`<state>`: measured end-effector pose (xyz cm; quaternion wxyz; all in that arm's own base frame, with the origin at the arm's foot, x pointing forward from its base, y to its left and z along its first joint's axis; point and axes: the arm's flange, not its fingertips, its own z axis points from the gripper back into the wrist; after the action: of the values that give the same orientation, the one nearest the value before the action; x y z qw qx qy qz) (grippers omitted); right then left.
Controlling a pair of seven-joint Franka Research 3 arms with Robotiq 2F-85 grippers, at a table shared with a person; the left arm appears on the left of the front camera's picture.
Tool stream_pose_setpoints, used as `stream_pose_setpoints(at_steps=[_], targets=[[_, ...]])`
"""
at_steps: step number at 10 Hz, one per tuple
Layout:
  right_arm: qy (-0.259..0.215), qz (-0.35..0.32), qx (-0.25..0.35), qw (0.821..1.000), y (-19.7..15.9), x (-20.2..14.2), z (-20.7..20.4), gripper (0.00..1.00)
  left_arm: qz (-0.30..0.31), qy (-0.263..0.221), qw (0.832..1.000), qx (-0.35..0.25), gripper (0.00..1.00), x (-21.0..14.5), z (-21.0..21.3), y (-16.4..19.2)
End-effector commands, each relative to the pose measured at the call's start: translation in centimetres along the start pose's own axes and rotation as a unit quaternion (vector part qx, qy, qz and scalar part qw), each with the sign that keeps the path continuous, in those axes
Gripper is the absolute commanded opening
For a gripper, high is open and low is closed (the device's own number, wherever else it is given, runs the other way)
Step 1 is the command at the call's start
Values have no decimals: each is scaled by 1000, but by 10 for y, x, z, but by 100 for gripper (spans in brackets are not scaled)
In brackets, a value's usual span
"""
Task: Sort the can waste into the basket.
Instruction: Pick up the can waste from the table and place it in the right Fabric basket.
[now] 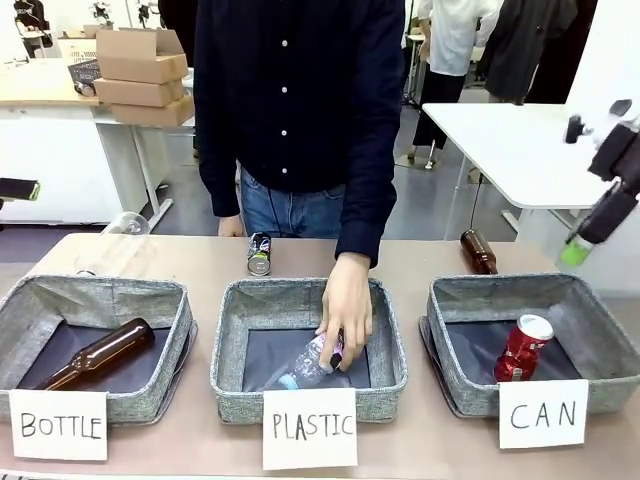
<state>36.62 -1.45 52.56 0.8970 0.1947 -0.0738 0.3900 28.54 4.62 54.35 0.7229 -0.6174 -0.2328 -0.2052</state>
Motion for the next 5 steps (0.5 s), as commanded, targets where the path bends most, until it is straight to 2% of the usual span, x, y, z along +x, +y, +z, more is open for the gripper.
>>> stream_pose_setpoints(at_steps=[1, 2, 3, 4, 5], targets=[[-336, -7, 199, 920, 8, -1, 28, 100, -10, -7, 1000, -11, 100, 2, -1, -2], [-445, -75, 317, 834, 10, -3, 42, 100, -10, -7, 1000, -11, 100, 2, -1, -2], [-493, -97, 361, 786, 12, -5, 47, 100, -10, -7, 1000, -11, 100, 2, -1, -2], [-519, -92, 367, 766, 12, -8, 47, 100, -10, -7, 1000, -11, 100, 2, -1, -2], [-512, -93, 300, 800, 10, 4, 37, 100, -10, -7, 1000, -11, 100, 2, -1, -2]])
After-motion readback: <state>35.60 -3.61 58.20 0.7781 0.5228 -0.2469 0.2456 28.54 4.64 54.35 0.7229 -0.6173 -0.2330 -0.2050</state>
